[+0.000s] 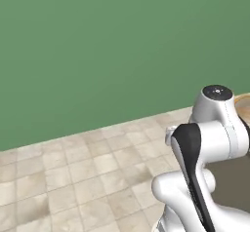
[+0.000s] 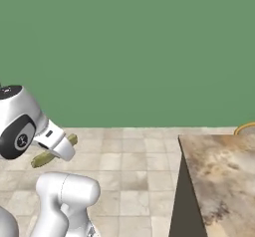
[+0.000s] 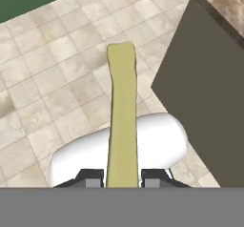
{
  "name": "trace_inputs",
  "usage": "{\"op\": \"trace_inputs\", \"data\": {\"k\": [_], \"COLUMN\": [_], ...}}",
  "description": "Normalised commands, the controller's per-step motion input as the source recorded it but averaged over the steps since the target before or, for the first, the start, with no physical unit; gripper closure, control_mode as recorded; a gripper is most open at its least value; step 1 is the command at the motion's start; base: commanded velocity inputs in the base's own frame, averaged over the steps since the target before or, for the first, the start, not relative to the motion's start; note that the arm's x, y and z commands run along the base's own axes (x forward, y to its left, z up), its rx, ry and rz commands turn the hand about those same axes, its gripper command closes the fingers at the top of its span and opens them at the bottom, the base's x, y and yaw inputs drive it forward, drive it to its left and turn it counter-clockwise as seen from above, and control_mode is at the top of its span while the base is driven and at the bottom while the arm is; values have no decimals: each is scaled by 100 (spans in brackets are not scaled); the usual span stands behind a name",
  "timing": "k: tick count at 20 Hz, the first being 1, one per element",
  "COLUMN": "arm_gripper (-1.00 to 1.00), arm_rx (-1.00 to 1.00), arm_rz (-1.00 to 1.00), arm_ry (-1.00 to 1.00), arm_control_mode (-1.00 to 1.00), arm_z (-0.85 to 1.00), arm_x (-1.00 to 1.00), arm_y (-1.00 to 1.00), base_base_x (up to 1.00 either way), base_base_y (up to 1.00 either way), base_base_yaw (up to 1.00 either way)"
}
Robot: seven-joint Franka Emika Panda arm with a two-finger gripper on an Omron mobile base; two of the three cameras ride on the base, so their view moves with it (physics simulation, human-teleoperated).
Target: Retrieve the butter from the fridge and place it on a plate on the dining table. Then retrieve the butter knife by the fridge and place it near the plate.
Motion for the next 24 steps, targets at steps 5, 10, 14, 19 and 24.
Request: {"op": "trace_inputs", "data": {"k": [5, 10, 14, 19, 24], "arm_gripper": [100, 100, 100, 100, 100], "arm_rx": [0, 0, 0, 0, 0], "arm_rz": [0, 0, 0, 0, 0], "arm_ry": [0, 0, 0, 0, 0], "arm_control_mode": [100, 100, 100, 100, 100], "arm_z": [0, 0, 0, 0, 0], "arm_x": [0, 0, 0, 0, 0], "arm_y": [0, 0, 0, 0, 0], "base_base_x": [100, 100, 100, 100, 100], "base_base_y": [74, 77, 73, 74, 74], "base_base_yaw": [-51, -68, -73, -73, -73]}}
